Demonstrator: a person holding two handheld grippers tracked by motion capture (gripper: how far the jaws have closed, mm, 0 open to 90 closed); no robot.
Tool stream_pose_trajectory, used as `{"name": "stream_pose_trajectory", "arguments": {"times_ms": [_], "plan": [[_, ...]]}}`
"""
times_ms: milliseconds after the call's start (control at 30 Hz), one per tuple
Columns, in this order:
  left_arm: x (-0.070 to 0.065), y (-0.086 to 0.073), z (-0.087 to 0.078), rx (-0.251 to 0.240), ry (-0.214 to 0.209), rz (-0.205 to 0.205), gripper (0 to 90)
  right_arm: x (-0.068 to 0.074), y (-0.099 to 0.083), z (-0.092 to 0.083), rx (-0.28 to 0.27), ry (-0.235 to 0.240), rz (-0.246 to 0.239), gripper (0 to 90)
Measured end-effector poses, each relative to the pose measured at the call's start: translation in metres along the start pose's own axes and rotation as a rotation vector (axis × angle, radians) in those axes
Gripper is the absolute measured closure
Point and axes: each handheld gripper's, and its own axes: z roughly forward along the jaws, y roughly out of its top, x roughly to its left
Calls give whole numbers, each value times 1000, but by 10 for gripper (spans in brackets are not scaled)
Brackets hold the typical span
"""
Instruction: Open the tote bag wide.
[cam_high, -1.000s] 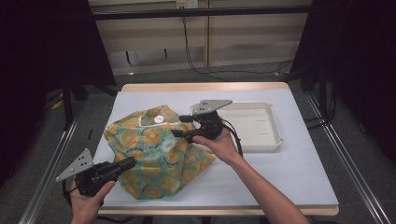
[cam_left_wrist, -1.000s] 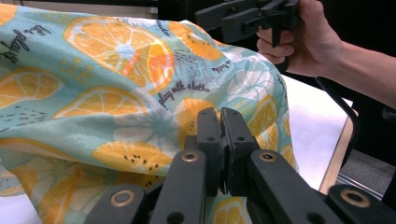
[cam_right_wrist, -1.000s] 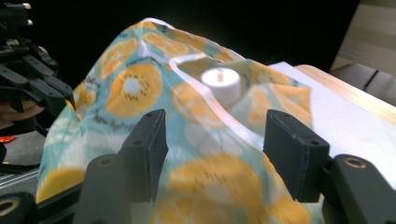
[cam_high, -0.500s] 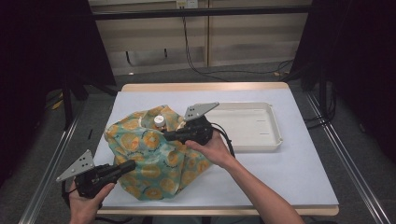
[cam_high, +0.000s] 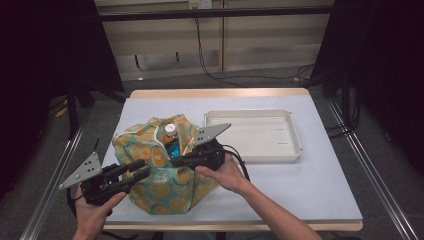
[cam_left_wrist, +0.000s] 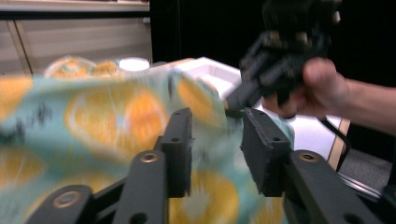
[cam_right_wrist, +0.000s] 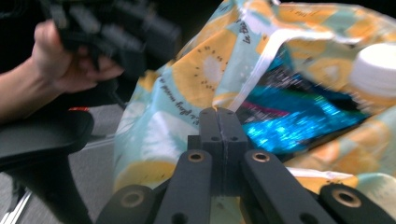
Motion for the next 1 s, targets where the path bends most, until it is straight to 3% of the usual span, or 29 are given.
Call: {"name": "stream_pose_trajectory", "arguments": {"times_ms": [100,200,267,300,400,533,633,800,933,1000], "plan": [[4,6,15,17,11,-13,509,4,-6,3,25,9,-4,900],[7,-2,24,42,35,-19,523,4,-11,5,22,15,6,900],[11,-8,24,46,17,-19,607,3,-13,4,21,17,10,900],[12,-10,23,56,45,-14,684,2,-14,3,21,11,13,900],[14,-14,23,89,62,1,874,0,-14,-1,14,3,15,896],[11,-18,24,115,45,-4,900,-5,-11,-11,-9,-49,14,670],[11,-20,21,126,45,-4,900,-16,-8,-22,-37,-91,25,599],[12,-26,20,119,28,-38,900,-45,-1,-40,-71,-176,63,539],[13,-28,19,104,8,-47,900,-67,-1,-38,-64,-223,84,473],[13,-29,18,116,23,-39,900,-76,-2,-34,-63,-241,96,431]]}}
